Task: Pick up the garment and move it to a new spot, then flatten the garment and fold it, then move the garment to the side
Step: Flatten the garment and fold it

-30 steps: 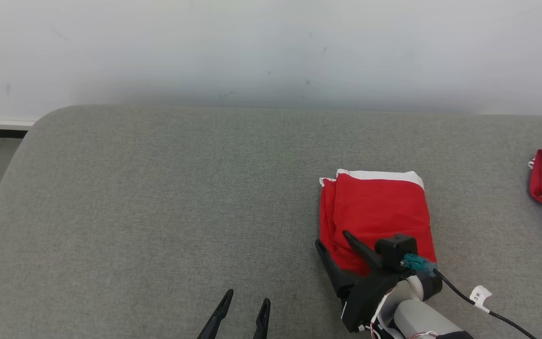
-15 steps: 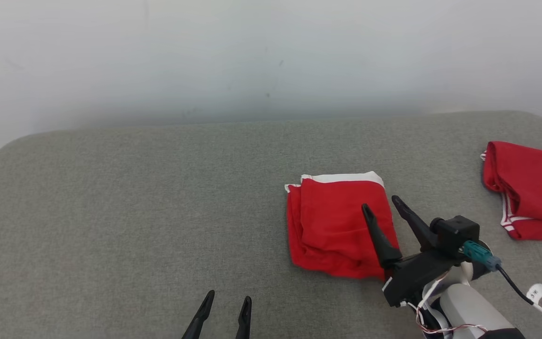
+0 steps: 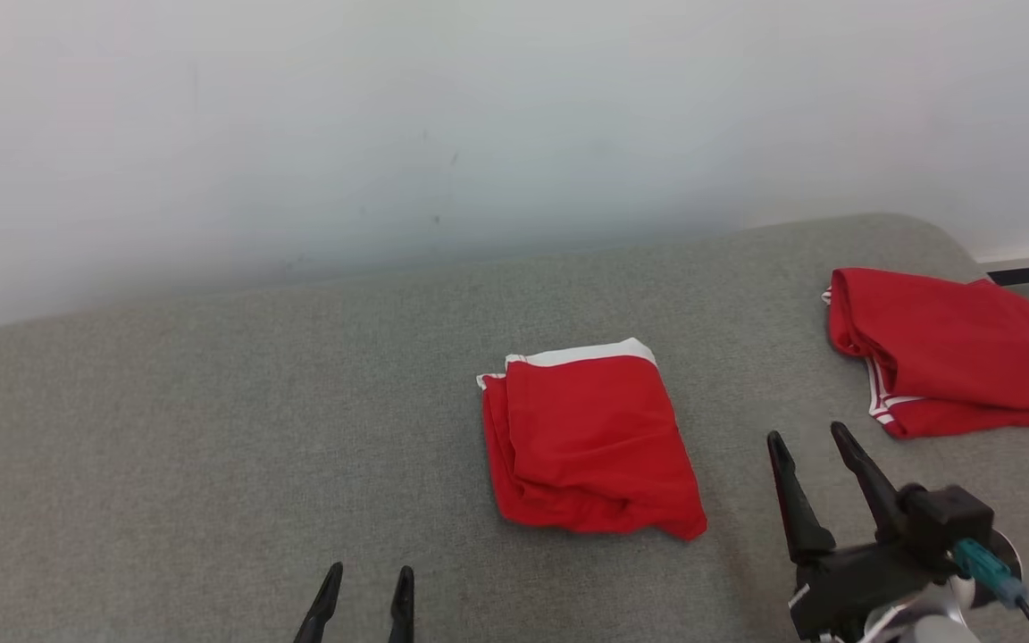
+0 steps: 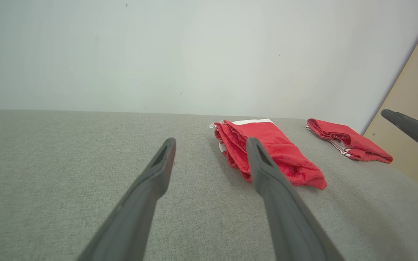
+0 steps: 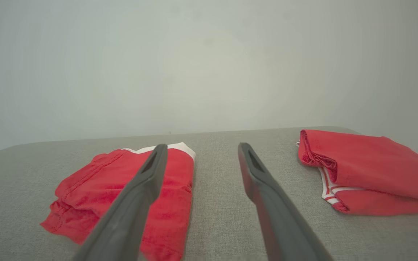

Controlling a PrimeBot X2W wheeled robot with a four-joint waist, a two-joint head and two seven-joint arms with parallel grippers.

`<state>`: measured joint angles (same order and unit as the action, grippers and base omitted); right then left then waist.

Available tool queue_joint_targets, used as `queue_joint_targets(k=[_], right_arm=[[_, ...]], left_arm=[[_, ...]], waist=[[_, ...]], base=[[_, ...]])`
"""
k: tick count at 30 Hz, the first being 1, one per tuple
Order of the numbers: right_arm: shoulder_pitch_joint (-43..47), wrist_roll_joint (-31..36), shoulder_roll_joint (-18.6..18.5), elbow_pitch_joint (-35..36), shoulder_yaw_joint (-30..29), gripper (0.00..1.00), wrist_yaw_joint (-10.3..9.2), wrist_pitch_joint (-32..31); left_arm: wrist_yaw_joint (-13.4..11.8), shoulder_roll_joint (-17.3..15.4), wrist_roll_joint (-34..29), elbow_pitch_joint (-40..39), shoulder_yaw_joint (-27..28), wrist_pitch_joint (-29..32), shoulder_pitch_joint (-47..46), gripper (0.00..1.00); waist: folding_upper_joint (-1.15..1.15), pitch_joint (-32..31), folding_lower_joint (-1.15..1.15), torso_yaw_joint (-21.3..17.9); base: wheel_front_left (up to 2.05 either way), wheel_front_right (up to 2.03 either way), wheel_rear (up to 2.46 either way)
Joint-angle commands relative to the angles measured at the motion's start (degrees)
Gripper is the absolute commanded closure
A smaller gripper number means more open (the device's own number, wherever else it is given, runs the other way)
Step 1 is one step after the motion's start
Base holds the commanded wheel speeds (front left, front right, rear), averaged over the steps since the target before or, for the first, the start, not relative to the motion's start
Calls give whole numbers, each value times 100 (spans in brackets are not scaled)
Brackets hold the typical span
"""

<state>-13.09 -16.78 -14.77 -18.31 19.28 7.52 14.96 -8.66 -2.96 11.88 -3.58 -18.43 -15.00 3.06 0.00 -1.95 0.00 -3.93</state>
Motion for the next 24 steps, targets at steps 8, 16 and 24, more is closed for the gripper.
queue_joint_targets(k=[8, 16, 24], right_arm=[[914, 387, 62, 800, -297, 0, -7, 20], [1597, 579, 99, 1251, -357, 0, -7, 20], [1904, 572, 85, 1422, -309, 0, -7, 20]], left_arm=[[36, -10, -125, -77, 449, -16, 395, 0], [87, -2, -310, -179, 784, -16, 691, 0], [150, 2, -421, -263, 1034, -16, 943, 0]], waist=[[0, -280, 0, -67], [0, -488, 0, 14], [0, -572, 0, 59]], base=[[0, 0, 0], [0, 0, 0], [0, 0, 0]])
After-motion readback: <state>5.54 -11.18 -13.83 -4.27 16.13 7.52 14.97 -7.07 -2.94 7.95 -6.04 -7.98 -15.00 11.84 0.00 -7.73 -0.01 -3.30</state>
